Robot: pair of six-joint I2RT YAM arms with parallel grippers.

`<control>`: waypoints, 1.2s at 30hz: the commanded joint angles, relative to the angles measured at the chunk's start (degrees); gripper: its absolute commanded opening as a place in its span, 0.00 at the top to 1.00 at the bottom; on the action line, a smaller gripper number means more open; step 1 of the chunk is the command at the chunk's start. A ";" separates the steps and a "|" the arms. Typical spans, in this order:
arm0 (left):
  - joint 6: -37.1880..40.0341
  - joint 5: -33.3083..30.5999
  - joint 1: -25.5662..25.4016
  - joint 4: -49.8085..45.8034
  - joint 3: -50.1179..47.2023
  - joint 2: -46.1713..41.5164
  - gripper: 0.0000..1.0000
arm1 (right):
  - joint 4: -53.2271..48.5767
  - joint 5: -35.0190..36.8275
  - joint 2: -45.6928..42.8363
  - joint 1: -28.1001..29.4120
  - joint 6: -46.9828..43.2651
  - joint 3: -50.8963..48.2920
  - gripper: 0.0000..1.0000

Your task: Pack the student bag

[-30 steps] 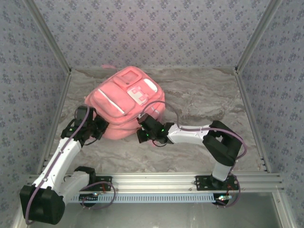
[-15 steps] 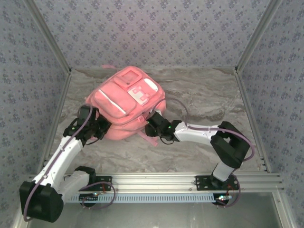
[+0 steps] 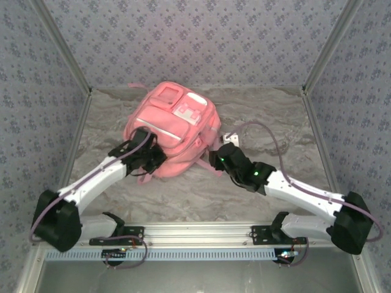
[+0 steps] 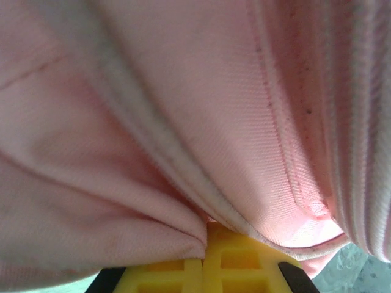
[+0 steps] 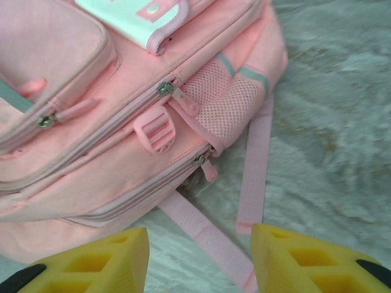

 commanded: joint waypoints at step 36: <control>36.18 -10.35 -16.65 12.02 3.99 -10.91 0.02 | -12.66 3.00 -28.41 -12.88 -10.38 -5.72 0.00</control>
